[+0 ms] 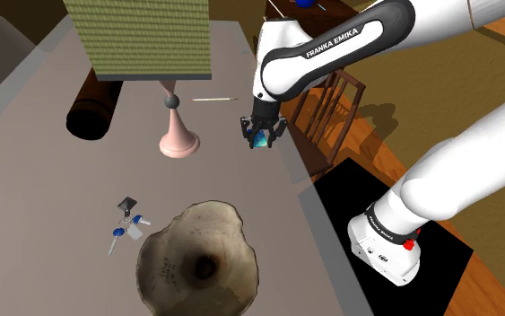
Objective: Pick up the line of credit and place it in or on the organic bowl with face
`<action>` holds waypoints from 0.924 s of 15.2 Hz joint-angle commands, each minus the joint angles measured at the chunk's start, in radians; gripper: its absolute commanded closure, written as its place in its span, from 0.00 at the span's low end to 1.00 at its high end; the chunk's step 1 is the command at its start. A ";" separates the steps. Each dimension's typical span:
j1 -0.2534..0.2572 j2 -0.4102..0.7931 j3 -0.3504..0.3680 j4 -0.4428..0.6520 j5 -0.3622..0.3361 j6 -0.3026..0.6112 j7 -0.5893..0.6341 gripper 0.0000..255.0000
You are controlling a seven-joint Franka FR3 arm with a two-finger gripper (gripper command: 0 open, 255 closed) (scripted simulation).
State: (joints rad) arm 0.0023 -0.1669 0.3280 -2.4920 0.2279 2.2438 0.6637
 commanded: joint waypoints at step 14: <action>0.000 -0.111 -0.019 0.094 0.003 -0.206 0.008 1.00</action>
State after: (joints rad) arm 0.0018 -0.2724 0.3097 -2.4070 0.2317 2.0524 0.6694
